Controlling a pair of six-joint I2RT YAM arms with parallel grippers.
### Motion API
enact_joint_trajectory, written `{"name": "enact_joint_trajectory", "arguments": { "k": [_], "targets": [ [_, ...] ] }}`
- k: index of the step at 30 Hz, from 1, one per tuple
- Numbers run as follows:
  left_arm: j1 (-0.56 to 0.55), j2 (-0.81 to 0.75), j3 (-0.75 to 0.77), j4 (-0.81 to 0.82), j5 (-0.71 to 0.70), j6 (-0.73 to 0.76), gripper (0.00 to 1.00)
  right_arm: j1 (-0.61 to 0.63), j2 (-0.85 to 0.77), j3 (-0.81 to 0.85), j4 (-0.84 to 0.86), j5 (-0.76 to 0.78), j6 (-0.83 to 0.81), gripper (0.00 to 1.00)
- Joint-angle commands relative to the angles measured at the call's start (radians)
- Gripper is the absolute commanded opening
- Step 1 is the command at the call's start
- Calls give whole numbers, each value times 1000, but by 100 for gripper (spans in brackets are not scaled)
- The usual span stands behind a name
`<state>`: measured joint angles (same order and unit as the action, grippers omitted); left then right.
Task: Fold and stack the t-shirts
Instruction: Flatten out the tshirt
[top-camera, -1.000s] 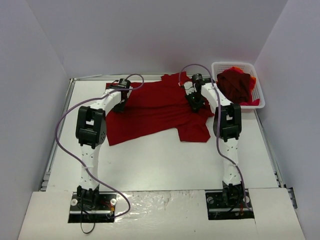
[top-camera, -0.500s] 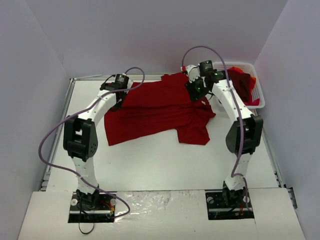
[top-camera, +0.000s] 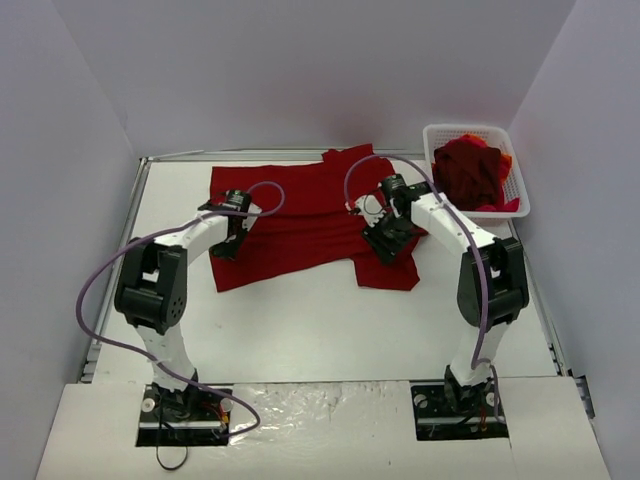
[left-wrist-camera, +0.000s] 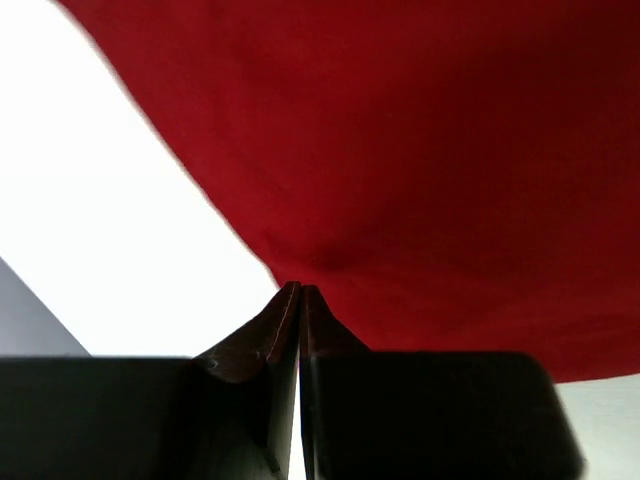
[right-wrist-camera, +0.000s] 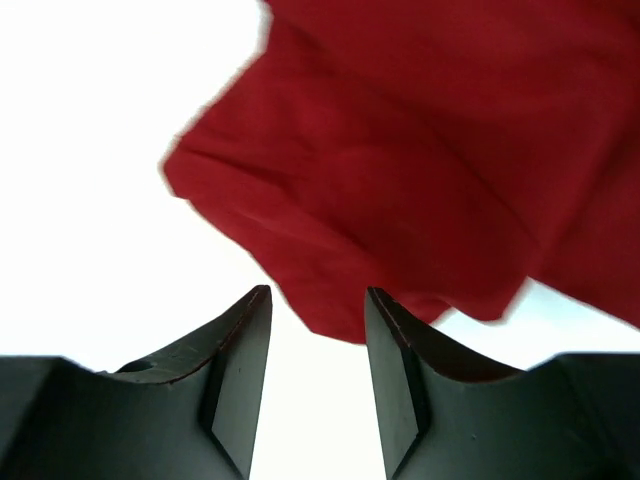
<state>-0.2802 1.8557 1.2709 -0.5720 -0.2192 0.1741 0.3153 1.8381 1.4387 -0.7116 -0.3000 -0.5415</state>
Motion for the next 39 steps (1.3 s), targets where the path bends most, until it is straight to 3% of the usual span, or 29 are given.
{"name": "enact_joint_trajectory", "arguments": {
  "k": [1, 16, 35, 38, 39],
  "targets": [
    [56, -111, 36, 55, 3, -15, 2, 80, -63, -9, -49, -8, -32, 39],
    [164, -170, 24, 58, -11, -16, 2, 163, 10, -104, -62, 9, -66, 41],
    [174, -164, 2, 80, -16, -12, 2, 228, 187, 12, -48, 7, -58, 44],
    [177, -164, -1, 83, -11, -12, 2, 242, 205, 14, -35, 31, -45, 42],
    [177, -164, -2, 83, -8, -12, 2, 243, 217, 12, -32, 38, -43, 37]
  ]
}}
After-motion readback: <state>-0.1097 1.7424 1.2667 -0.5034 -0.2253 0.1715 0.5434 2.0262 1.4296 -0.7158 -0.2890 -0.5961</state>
